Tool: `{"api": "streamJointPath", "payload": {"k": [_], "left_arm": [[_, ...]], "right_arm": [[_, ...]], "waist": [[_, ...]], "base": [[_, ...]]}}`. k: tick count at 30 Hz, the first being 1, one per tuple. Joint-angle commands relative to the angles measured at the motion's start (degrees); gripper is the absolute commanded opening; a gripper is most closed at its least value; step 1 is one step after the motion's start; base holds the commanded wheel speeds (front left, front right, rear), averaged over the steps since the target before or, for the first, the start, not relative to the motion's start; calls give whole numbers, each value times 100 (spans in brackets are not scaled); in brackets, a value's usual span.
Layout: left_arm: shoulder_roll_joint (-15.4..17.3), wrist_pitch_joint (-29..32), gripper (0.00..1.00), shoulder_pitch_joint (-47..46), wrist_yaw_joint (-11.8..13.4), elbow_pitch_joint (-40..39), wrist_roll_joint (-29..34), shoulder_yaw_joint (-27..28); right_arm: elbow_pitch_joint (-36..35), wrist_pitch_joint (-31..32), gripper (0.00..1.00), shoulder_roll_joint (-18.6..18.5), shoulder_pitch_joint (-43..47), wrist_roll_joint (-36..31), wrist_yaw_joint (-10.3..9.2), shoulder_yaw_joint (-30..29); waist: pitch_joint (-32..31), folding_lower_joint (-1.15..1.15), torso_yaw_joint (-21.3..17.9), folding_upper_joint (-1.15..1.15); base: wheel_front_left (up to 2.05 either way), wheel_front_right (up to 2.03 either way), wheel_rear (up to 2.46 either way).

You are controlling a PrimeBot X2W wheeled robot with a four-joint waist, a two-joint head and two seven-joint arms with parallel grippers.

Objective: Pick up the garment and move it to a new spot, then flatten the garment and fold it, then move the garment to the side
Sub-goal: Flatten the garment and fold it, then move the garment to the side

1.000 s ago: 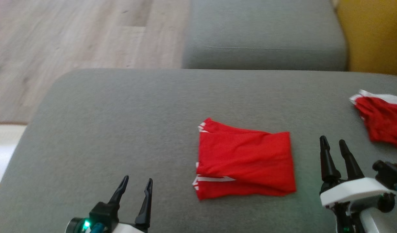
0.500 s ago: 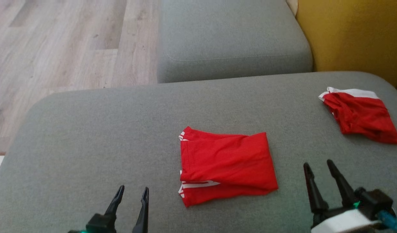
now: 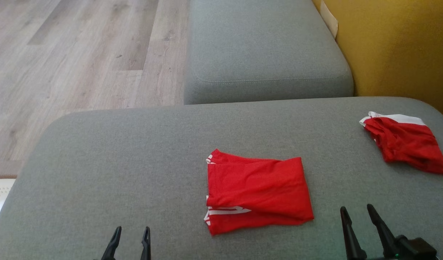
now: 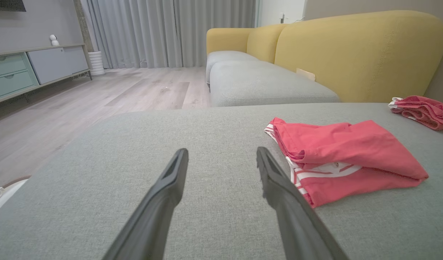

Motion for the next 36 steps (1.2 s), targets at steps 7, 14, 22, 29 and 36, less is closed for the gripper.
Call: {"api": "streamJointPath", "payload": {"k": [7,14,22,29,36], "left_arm": [[-78,-70,100,-229,-16,-382,129,259],[-96,-70,100,-212,-32,-388,136,242],[-110,-70,100,-204,-41,-404,137,218],[-116,-70,100,-241,-76,-388,145,235],[-120,-70,100,-313,-93,-388,156,220]], "right_arm": [[-129,-77,100,-72,-160,3,-5,239],[-20,-77,100,-74,-156,2,-5,369],[13,-77,100,-111,-144,23,-5,427],[28,-77,100,-46,-198,187,-5,438],[57,-77,100,16,-294,403,-5,485]], "waist": [[-29,0,18,0],[-58,0,7,0],[-36,0,16,0],[47,0,48,0],[244,0,107,0]], "base": [[0,0,0],[0,0,0],[0,0,0],[0,0,0],[0,0,0]]}}
